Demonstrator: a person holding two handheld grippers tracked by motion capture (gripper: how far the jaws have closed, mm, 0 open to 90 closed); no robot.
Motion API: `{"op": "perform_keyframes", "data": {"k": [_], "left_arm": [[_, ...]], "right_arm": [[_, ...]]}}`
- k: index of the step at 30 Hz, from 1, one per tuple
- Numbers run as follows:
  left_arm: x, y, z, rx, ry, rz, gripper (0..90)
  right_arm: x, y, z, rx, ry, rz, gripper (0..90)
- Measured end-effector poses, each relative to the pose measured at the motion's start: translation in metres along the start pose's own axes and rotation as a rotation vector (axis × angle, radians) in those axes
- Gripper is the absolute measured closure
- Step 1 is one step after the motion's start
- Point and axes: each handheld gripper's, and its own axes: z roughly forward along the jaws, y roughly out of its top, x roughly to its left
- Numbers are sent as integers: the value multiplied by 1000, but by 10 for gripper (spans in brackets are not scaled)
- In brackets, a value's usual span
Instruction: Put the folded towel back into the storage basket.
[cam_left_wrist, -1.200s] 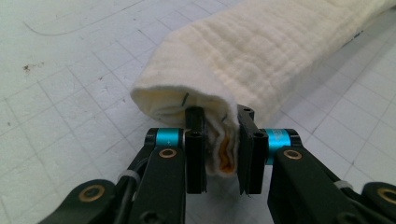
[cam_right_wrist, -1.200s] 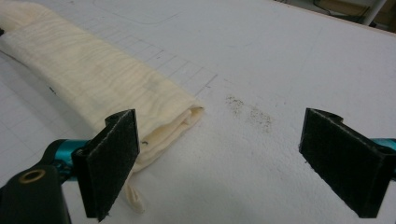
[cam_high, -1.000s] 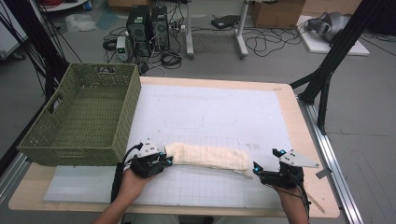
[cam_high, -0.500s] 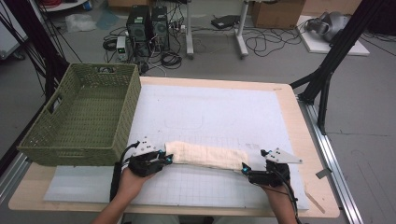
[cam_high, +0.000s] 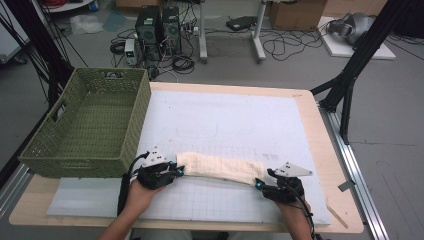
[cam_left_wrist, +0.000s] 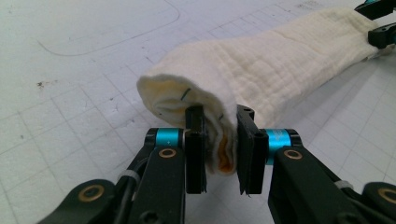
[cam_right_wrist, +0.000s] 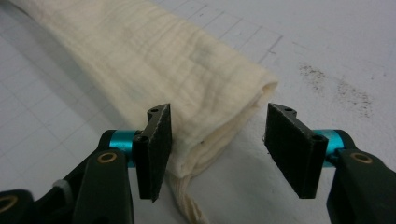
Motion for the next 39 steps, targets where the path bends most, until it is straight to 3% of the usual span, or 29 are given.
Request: {"op": "perform_keyframes", "data": {"k": [6,14,20,25,29,37,39], "left_arm": [[0,-1,1,2,2,-3,754],[0,-3,3,13,5,-3,754],[0,-3,3,15,4,-5,753],[1,-3,4,18,4,-3,754],[1,-1,0,-8,7,-5,757],[2,6,-8,-55,-11,-14,770],[3,8,-11,-73,-22,-33,772]], "right_arm": [[0,0,2,16,29,-22,452],[-4,0,3,32,96,25,543],[-1,0,3,27,144,9,729],[4,1,3,27,123,3,780],[10,7,1,38,63,-38,789],[4,14,-12,-45,65,-17,787],[1,16,-16,-74,77,-5,787]]}}
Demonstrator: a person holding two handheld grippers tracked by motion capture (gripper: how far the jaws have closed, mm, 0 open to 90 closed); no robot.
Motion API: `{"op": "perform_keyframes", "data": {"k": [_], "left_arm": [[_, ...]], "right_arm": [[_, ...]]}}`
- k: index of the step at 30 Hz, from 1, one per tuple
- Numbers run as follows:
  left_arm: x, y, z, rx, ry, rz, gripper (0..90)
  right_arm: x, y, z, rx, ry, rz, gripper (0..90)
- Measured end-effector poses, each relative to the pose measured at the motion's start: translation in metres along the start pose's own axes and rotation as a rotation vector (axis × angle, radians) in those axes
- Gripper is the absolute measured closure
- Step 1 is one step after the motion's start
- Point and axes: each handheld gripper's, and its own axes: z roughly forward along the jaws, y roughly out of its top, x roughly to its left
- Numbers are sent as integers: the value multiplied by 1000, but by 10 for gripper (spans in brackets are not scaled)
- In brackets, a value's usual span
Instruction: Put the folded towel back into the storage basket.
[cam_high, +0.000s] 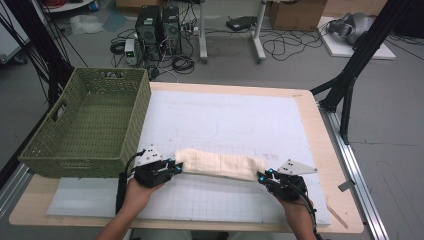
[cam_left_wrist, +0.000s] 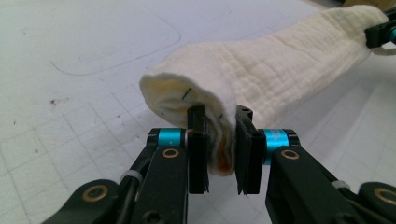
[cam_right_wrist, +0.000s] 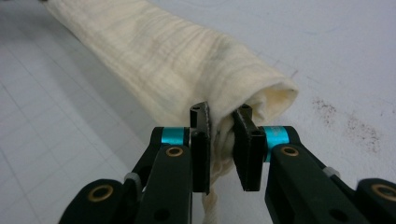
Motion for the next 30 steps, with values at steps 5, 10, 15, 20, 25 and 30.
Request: {"op": "perform_keyframes", "data": {"k": [5,10,15,20,25,30], "left_arm": [[0,9,-8,-48,-9,-2,772],[-2,20,-19,-91,-6,16,772],[0,31,-31,-131,-2,28,772],[3,39,-42,-158,10,30,771],[10,44,-57,-185,27,24,771],[16,48,-71,-209,51,18,772]], "right_arm": [[0,8,-8,-47,3,-2,786],[0,16,-12,-87,7,-23,784],[0,27,-15,-127,17,-42,784],[-2,41,-13,-166,34,-54,784],[-1,56,-8,-201,61,-75,784],[2,74,0,-238,86,-87,784]]}}
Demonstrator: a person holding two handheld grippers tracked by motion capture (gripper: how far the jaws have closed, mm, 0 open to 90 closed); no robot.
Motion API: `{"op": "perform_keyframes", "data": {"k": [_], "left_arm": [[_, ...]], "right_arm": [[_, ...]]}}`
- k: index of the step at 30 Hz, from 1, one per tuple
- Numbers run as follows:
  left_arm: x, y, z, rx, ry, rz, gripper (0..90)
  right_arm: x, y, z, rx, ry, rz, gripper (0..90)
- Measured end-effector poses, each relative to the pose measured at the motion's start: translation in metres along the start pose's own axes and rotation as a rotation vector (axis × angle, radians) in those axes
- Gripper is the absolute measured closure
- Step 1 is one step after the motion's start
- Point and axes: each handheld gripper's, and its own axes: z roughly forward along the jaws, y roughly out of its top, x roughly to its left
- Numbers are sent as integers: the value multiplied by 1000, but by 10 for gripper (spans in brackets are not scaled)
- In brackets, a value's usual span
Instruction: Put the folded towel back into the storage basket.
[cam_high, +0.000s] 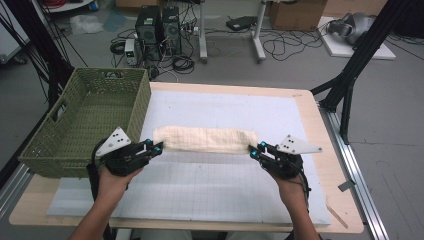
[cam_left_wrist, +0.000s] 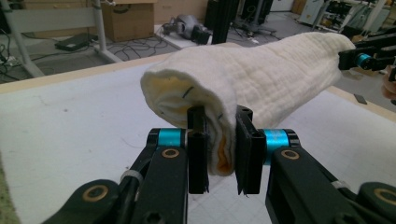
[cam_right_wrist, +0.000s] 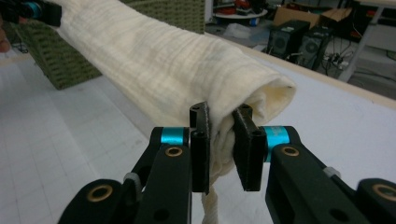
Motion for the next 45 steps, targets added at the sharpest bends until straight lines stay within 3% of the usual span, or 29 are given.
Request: {"op": "perform_keyframes", "data": {"k": [8,25,45], "left_arm": [[11,9,-23,-25,36,-1,772],[34,12,-67,-63,118,-12,772],[80,7,-134,-111,271,-51,772]], "right_arm": [[2,25,23,-58,19,-24,786],[11,64,80,-66,84,-56,786],[51,124,173,-55,168,-135,786]]}}
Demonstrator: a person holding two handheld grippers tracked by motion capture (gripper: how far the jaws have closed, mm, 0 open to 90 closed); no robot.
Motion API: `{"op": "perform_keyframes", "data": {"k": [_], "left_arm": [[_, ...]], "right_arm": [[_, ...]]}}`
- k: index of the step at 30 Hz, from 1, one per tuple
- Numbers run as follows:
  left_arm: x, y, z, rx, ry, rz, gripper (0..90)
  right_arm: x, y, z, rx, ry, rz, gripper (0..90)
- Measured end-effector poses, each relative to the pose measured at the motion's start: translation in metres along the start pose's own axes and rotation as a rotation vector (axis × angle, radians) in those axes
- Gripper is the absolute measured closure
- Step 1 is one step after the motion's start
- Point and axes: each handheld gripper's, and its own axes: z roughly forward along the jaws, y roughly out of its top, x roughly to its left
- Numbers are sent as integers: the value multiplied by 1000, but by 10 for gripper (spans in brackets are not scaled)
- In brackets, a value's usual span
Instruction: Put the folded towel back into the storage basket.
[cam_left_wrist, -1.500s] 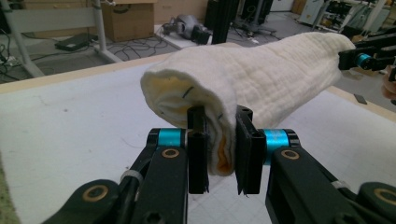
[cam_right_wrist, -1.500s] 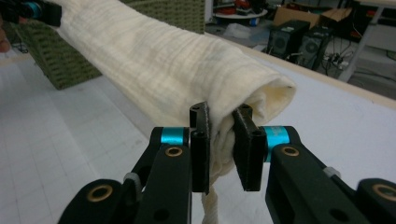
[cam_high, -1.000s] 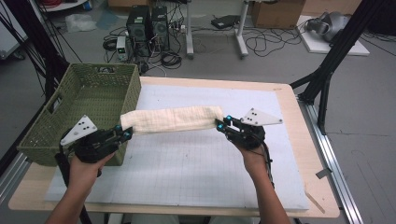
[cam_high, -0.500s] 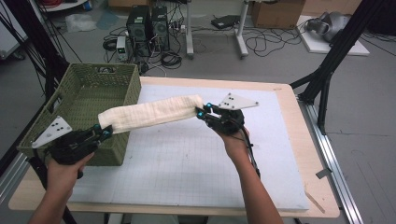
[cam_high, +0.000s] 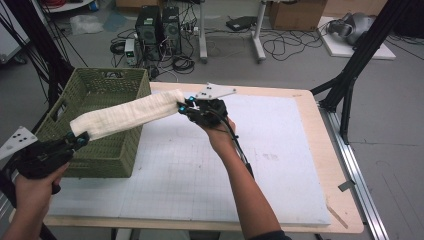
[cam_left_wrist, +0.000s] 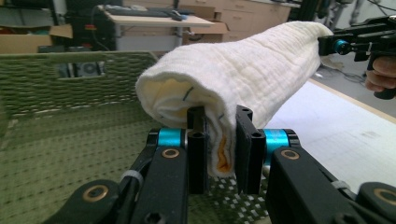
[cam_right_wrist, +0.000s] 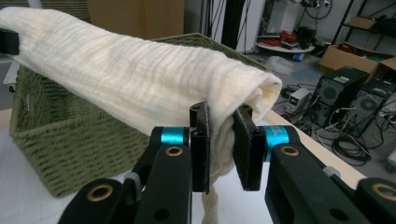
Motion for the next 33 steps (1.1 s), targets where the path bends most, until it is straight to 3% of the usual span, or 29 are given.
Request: {"op": "perform_keyframes", "data": {"k": [17,33], "left_arm": [[37,2,-34,-27,99,-16,772],[60,-3,-47,-29,197,-23,772]], "right_arm": [[17,31,77,21,31,-21,787],[29,52,137,45,35,-34,787]]}}
